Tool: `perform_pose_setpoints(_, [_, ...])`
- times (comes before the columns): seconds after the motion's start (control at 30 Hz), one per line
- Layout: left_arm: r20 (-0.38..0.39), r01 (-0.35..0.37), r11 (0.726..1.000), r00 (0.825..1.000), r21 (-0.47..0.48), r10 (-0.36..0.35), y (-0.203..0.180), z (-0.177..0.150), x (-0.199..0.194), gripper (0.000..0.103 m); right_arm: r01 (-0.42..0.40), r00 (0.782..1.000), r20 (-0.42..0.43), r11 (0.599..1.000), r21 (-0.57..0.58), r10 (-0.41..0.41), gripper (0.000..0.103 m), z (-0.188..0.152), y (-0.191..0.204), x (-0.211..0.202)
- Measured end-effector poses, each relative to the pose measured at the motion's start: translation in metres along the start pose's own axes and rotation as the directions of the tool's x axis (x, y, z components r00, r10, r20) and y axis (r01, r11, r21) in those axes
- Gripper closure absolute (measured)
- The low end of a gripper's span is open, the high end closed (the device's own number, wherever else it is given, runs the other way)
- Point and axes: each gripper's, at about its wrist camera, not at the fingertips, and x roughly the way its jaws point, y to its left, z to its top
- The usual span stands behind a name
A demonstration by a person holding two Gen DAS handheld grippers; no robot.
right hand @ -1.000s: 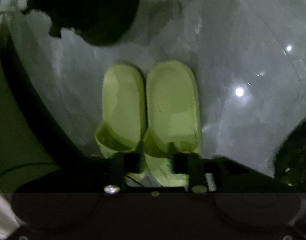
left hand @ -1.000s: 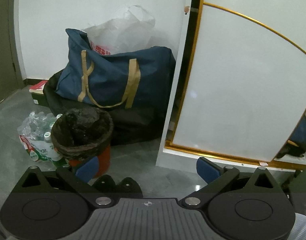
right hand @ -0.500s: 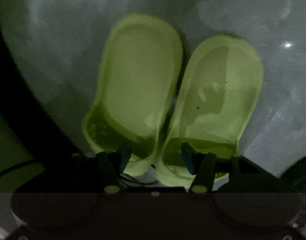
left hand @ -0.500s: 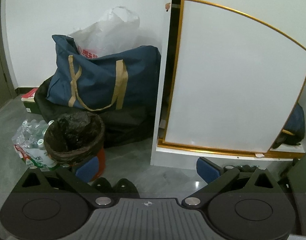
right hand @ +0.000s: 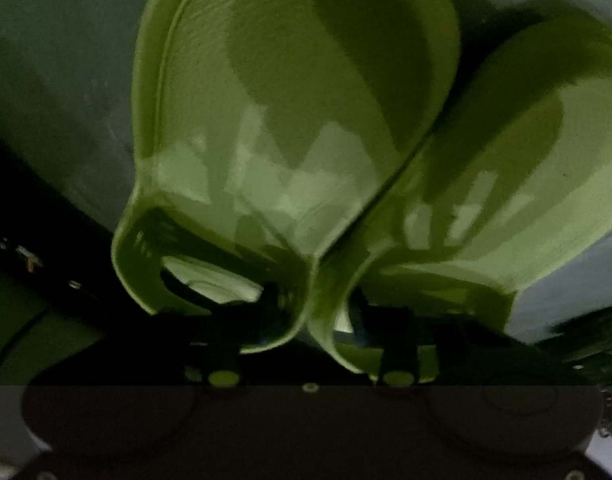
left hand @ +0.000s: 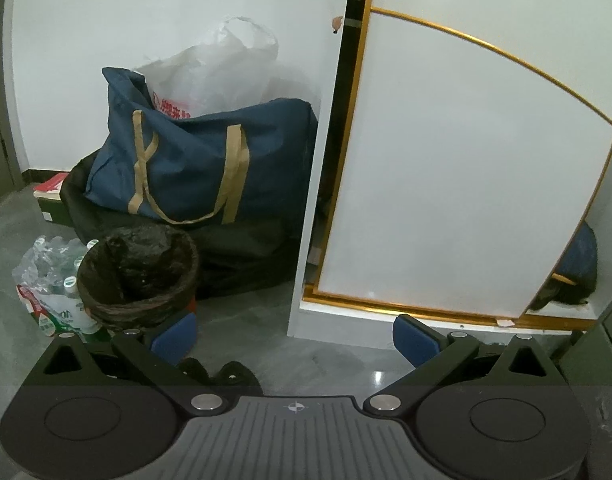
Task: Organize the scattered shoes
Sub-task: 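Lift the lime-green slides with the right tool and carry them toward the wardrobe, then lower the slides beside the speckled sneakers and open the right tool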
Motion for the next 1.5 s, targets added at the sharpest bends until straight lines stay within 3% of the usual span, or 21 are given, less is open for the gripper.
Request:
perform_pose_setpoints(0.1, [0.007, 0.007, 1.000, 1.000, -0.006, -0.007, 0.000, 0.001, -0.002, 0.000, -0.069, 0.995, 0.072, 0.997, 0.019, 0.068, 0.086, -0.013, -0.015, -0.009])
perform_pose_setpoints(0.27, [0.004, 0.004, 1.000, 1.000, 0.005, -0.004, -0.004, 0.000, -0.002, 0.000, -0.183, 0.962, 0.219, 0.980, 0.078, 0.162, 0.088, -0.047, -0.062, -0.037])
perform_pose_setpoints(0.4, [0.000, -0.006, 1.000, 1.000, 0.025, 0.006, -0.009, 0.000, -0.001, 0.000, -0.167, 0.940, 0.325, 0.968, 0.188, 0.099, 0.088, -0.074, -0.115, -0.073])
perform_pose_setpoints(0.57, [0.010, -0.013, 0.999, 1.000, 0.040, 0.013, -0.015, 0.000, -0.002, 0.000, -0.232, 0.887, 0.458, 0.918, 0.322, 0.063, 0.088, -0.102, -0.180, -0.114])
perform_pose_setpoints(0.73, [0.021, -0.020, 0.998, 1.000, 0.053, 0.019, -0.021, 0.000, -0.003, 0.000, -0.378, 0.792, 0.607, 0.833, 0.404, 0.064, 0.088, -0.123, -0.236, -0.138])
perform_pose_setpoints(0.97, [0.022, -0.009, 0.997, 1.000, 0.075, 0.008, -0.027, -0.001, -0.003, 0.000, -0.533, 0.707, 0.703, 0.710, 0.460, 0.075, 0.085, -0.127, -0.269, -0.127])
perform_pose_setpoints(1.03, [0.022, -0.007, 0.997, 1.000, 0.072, 0.005, -0.026, -0.001, -0.003, 0.000, -0.563, 0.682, 0.730, 0.672, 0.481, 0.049, 0.070, -0.132, -0.276, -0.127])
perform_pose_setpoints(1.1, [0.024, -0.003, 0.998, 1.000, 0.063, 0.002, -0.024, -0.001, -0.004, 0.000, -0.589, 0.657, 0.754, 0.642, 0.492, 0.025, 0.064, -0.139, -0.280, -0.127])
perform_pose_setpoints(1.13, [0.025, 0.000, 0.998, 1.000, 0.057, -0.001, -0.022, -0.001, -0.004, 0.000, -0.600, 0.640, 0.768, 0.628, 0.496, 0.005, 0.043, -0.145, -0.282, -0.129])
perform_pose_setpoints(1.17, [0.025, 0.004, 0.999, 1.000, 0.053, -0.006, -0.022, -0.001, -0.004, 0.000, -0.612, 0.617, 0.787, 0.619, 0.492, -0.015, 0.034, -0.154, -0.282, -0.131])
perform_pose_setpoints(1.2, [0.027, 0.008, 0.999, 1.000, 0.052, -0.010, -0.021, 0.000, -0.004, 0.000, -0.621, 0.584, 0.811, 0.627, 0.471, -0.030, 0.032, -0.165, -0.281, -0.136])
perform_pose_setpoints(1.27, [0.030, 0.021, 0.999, 0.999, 0.040, -0.022, -0.019, 0.001, -0.005, 0.000, -0.624, 0.544, 0.837, 0.642, 0.446, -0.052, 0.030, -0.184, -0.278, -0.144])
perform_pose_setpoints(1.33, [0.029, 0.031, 0.999, 0.999, 0.027, -0.031, -0.015, 0.001, -0.004, 0.000, -0.647, 0.479, 0.874, 0.641, 0.412, -0.078, 0.025, -0.219, -0.264, -0.156])
perform_pose_setpoints(1.37, [0.028, 0.033, 0.999, 0.999, 0.020, -0.034, -0.013, 0.001, -0.004, 0.000, -0.647, 0.449, 0.890, 0.659, 0.383, -0.077, 0.025, -0.234, -0.255, -0.154])
perform_pose_setpoints(1.4, [0.030, 0.032, 0.999, 0.999, 0.011, -0.032, -0.012, 0.002, -0.004, 0.000, -0.642, 0.403, 0.911, 0.682, 0.351, -0.089, 0.025, -0.258, -0.249, -0.154])
perform_pose_setpoints(1.43, [0.033, 0.035, 0.999, 0.999, 0.001, -0.035, -0.010, 0.003, -0.005, 0.000, -0.637, 0.376, 0.920, 0.690, 0.344, -0.111, 0.023, -0.280, -0.250, -0.157])
perform_pose_setpoints(1.5, [0.040, 0.045, 0.999, 0.998, -0.016, -0.044, -0.006, 0.004, -0.007, 0.000, -0.596, 0.364, 0.919, 0.721, 0.354, -0.151, 0.022, -0.311, -0.241, -0.157])
